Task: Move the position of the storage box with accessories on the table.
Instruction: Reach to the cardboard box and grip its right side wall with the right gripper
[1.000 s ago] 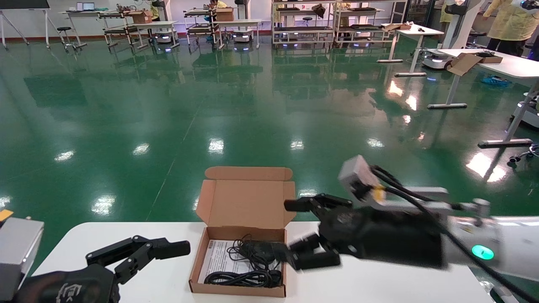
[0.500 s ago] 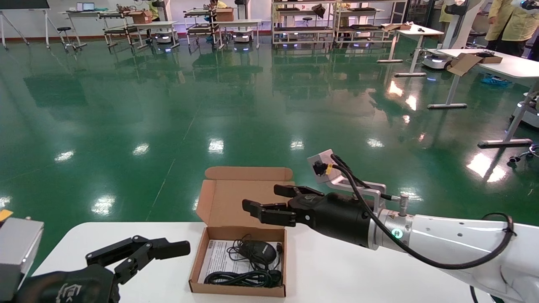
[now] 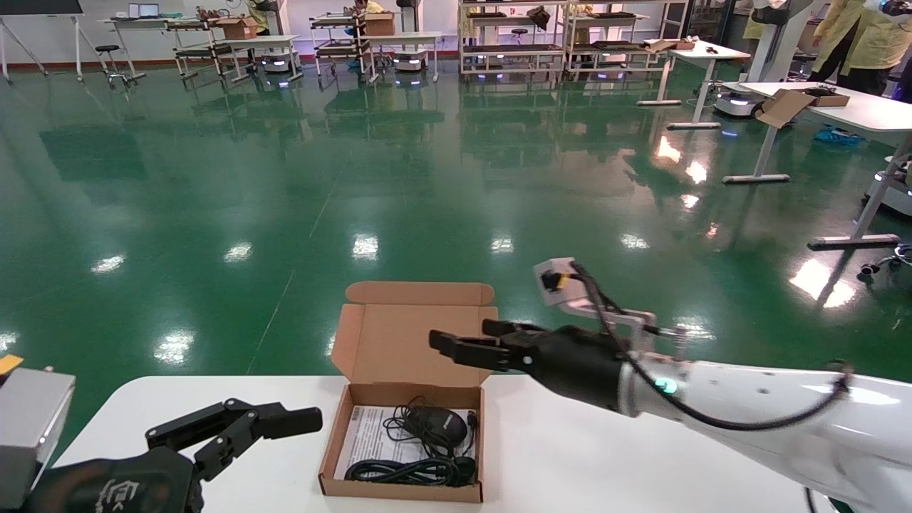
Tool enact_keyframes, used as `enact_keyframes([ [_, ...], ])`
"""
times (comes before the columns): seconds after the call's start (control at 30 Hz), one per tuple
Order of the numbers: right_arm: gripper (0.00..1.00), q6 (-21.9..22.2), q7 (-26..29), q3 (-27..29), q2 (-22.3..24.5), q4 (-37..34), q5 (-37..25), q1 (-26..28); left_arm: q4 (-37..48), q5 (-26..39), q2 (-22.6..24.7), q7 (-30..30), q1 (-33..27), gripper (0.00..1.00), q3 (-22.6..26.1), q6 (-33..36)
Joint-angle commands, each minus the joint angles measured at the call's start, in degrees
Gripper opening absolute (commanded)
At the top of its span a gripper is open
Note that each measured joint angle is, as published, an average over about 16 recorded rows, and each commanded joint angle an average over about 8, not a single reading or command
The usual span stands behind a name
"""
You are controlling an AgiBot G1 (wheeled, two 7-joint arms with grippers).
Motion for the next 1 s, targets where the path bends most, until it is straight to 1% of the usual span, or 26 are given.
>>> enact_keyframes([
  [0.03,1.0,1.58,1.57,-0.75,-2.01,-2.58,-1.19,1.17,0.0,0.0,0.0,0.0,0.0,1.0,0.0,0.0],
  [0.17,1.0,4.13,2.63,-2.7,-5.67,-6.77,-2.73,3.63,0.0,0.0,0.0,0.0,0.0,1.0,0.0,0.0],
  [0.3,1.0,6.08,4.24,-6.04,-7.11,-7.61,-3.23,4.68,0.0,0.0,0.0,0.0,0.0,1.0,0.0,0.0],
  [0.4,1.0,7.6,7.14,-9.74,-7.35,-6.98,-3.51,4.73,0.0,0.0,0.0,0.0,0.0,1.0,0.0,0.0],
  [0.7,1.0,12.26,18.19,-21.46,-7.25,-4.62,-4.78,4.47,0.0,0.0,0.0,0.0,0.0,1.0,0.0,0.0],
  [0.83,1.0,13.84,21.3,-25.27,-7.11,-4.14,-4.92,3.87,0.0,0.0,0.0,0.0,0.0,1.0,0.0,0.0],
  [1.0,1.0,15.42,23.66,-28.74,-6.93,-4.08,-4.75,3.02,0.0,0.0,0.0,0.0,0.0,1.0,0.0,0.0],
])
